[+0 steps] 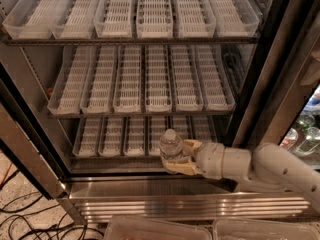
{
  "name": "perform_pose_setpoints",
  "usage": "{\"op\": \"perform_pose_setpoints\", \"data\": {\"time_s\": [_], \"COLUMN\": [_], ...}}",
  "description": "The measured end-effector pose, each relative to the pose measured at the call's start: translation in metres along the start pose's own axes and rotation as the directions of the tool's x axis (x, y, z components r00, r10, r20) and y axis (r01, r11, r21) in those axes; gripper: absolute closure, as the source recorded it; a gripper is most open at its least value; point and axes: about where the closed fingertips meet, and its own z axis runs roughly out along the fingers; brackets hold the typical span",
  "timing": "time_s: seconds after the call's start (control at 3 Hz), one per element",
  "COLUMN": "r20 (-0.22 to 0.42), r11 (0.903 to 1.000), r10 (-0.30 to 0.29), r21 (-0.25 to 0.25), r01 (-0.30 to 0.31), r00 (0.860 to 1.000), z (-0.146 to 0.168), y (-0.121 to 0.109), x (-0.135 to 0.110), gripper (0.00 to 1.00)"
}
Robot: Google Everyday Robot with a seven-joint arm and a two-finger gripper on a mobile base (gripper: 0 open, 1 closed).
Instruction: Pick water bottle from bottom shelf of fridge
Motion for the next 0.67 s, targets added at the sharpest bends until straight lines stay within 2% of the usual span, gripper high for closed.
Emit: {"op": "perform_pose_setpoints", "data": {"time_s": [0.33,0.67], "r20": [-0.149,-0.187], "r11": [0.9901,0.9615], "r10": [-0.045,-0.056], "r21": [-0.138,-0.275], "r01": [0.024,0.002], "r00": [0.988,0.981], "z": [-0.011,-0.022], "y": [0.001,0.018], "x": [-0.015,-0.028], "gripper": [1.0,1.0]}}
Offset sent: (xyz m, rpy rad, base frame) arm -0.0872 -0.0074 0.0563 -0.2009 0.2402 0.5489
